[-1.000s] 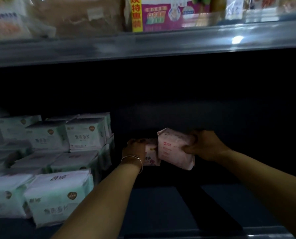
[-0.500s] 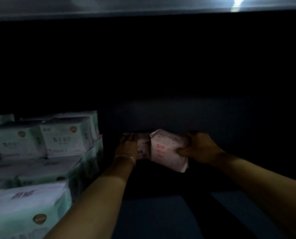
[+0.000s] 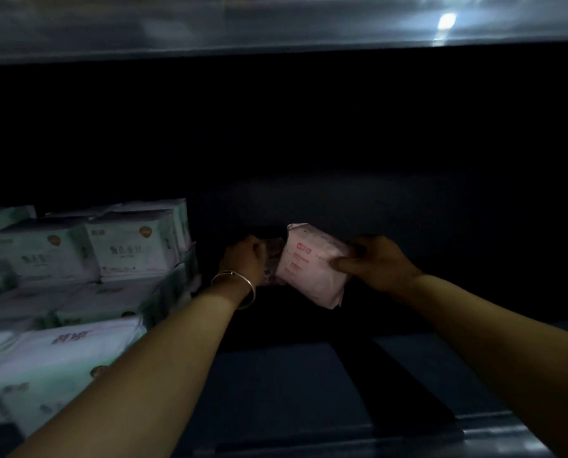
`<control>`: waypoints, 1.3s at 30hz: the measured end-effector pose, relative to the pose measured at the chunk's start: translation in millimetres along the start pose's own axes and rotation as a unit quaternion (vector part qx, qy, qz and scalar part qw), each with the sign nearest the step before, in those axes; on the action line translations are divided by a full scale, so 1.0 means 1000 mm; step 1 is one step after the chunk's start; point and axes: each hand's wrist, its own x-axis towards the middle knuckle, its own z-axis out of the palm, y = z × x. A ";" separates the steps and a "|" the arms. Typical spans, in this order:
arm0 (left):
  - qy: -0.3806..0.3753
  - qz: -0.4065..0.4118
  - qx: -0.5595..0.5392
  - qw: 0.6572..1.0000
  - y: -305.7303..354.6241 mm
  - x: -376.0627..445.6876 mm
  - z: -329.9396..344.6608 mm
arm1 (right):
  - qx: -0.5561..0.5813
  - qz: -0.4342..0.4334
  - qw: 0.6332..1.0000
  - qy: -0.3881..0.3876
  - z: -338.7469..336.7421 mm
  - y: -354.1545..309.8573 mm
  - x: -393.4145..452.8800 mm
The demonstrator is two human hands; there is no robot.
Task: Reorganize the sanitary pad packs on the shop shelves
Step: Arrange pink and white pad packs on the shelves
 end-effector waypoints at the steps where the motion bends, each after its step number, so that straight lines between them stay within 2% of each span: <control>1: -0.023 -0.031 -0.062 0.997 0.005 -0.006 -0.007 | -0.022 -0.009 1.000 -0.003 -0.001 -0.004 -0.004; 2: -0.064 -0.083 -0.159 0.982 0.011 -0.013 -0.015 | -0.057 -0.026 0.998 -0.001 -0.001 -0.009 -0.008; 3: -0.108 -0.149 -0.299 0.936 0.017 -0.021 -0.023 | -0.097 -0.048 0.994 0.003 -0.001 -0.013 -0.013; 4: -0.154 -0.217 -0.423 0.866 0.022 -0.029 -0.032 | -0.130 -0.076 0.989 0.010 0.000 -0.018 -0.019; 5: -0.186 -0.249 -0.496 0.811 0.025 -0.037 -0.041 | -0.152 -0.106 0.983 0.016 0.001 -0.020 -0.025; 7: -0.224 -0.259 -0.549 0.762 0.026 -0.050 -0.053 | -0.182 -0.193 0.964 0.034 0.005 -0.021 -0.037; 9: -0.249 -0.253 -0.570 0.741 0.023 -0.062 -0.061 | -0.216 -0.266 0.939 0.039 0.009 -0.017 -0.047; 12: -0.236 -0.245 -0.577 0.742 0.018 -0.077 -0.063 | -0.198 -0.309 0.930 0.021 0.014 -0.014 -0.060; 15: -0.198 -0.211 -0.568 0.771 0.010 -0.090 -0.059 | -0.123 -0.303 0.945 0.024 0.015 -0.015 -0.070; 20: -0.217 -0.232 -0.565 0.761 0.009 -0.098 -0.053 | -0.147 -0.304 0.941 -0.019 0.020 -0.010 -0.081; 22: -0.200 -0.239 -0.543 0.780 0.010 -0.093 -0.050 | -0.141 -0.306 0.941 -0.042 0.023 -0.008 -0.082; 25: -0.148 -0.258 -0.549 0.781 0.009 -0.089 -0.042 | -0.062 -0.231 0.971 -0.026 0.022 -0.016 -0.080; 27: -0.122 -0.257 -0.575 0.767 0.007 -0.088 -0.038 | 0.032 -0.144 0.989 0.020 0.021 -0.020 -0.073; 29: -0.118 -0.240 -0.599 0.755 0.004 -0.086 -0.034 | 0.129 -0.037 0.989 0.056 0.018 -0.021 -0.062; 32: -0.129 -0.211 -0.627 0.739 0.005 -0.087 -0.032 | 0.222 0.140 0.965 -0.022 0.019 -0.017 -0.051; 33: -0.139 -0.202 -0.638 0.730 0.005 -0.087 -0.031 | 0.240 0.172 0.954 -0.055 0.021 -0.016 -0.049; 36: -0.169 -0.176 -0.659 0.712 0.007 -0.088 -0.028 | 0.296 0.171 0.934 -0.103 0.027 -0.014 -0.044; 39: -0.155 -0.145 -0.677 0.705 0.005 -0.086 -0.027 | 0.327 0.152 0.924 -0.124 0.026 -0.010 -0.039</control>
